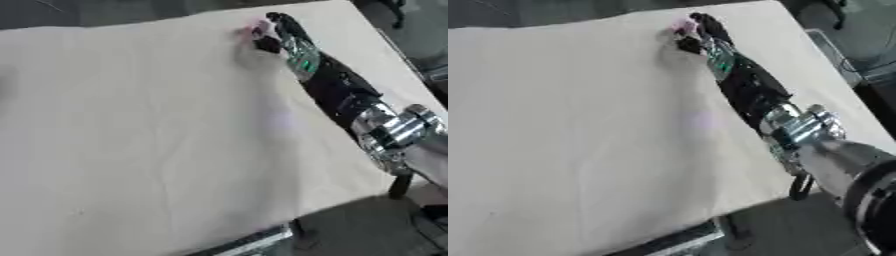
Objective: Pick up the objects with one hand, pass them to the other hand, and then place them into the box on the other side of the table.
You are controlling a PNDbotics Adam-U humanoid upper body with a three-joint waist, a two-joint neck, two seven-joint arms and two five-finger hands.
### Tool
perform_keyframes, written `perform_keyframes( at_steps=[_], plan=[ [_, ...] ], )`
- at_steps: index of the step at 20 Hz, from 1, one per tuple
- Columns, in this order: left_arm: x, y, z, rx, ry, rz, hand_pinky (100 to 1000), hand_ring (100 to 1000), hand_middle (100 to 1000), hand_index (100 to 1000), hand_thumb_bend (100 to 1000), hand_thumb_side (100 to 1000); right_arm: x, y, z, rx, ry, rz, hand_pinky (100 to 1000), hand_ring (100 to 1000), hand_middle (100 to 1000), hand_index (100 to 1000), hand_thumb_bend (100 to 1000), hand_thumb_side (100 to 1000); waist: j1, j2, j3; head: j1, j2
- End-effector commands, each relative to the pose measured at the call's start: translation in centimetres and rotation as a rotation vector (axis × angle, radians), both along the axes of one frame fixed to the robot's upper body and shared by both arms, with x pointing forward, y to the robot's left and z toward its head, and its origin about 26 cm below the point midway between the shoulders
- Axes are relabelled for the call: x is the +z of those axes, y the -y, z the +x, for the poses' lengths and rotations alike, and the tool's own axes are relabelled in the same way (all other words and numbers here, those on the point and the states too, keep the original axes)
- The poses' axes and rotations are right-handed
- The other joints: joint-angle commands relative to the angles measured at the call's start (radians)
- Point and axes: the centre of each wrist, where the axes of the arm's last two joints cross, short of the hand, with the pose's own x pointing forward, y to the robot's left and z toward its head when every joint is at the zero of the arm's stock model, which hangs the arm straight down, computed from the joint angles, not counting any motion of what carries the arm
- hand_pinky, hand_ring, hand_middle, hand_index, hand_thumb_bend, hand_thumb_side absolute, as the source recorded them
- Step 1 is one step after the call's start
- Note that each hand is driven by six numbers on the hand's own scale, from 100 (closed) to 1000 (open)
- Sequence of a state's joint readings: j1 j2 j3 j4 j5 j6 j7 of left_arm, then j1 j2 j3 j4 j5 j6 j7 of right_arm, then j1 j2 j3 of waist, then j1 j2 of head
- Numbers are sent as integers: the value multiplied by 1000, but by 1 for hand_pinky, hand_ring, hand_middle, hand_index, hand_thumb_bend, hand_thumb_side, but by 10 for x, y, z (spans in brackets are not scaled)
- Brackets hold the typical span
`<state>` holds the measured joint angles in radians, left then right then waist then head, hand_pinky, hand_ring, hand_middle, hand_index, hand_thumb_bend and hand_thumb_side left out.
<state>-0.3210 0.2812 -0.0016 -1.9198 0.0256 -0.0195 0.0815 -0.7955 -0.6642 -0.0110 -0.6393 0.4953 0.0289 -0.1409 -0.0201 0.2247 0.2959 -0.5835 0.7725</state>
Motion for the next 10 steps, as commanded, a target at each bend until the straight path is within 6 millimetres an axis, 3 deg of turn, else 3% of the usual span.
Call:
perform_keyframes(
  at_steps=[1,6,10],
  plan=[
    [6,0,0,-9,20,5,693,707,700,807,493,687,12,5,0,16,13,5,853,896,885,941,433,631,2,-12,0,-6,-3],
    [6,0,-1,-10,18,0,693,707,700,807,491,688,12,6,0,36,-2,17,852,893,878,939,441,639,3,-14,0,-10,-3],
    [5,0,-1,-11,13,-5,693,708,700,807,491,689,12,5,-1,82,-26,32,848,879,850,932,497,646,4,-17,-2,-15,-3]
  ],
)
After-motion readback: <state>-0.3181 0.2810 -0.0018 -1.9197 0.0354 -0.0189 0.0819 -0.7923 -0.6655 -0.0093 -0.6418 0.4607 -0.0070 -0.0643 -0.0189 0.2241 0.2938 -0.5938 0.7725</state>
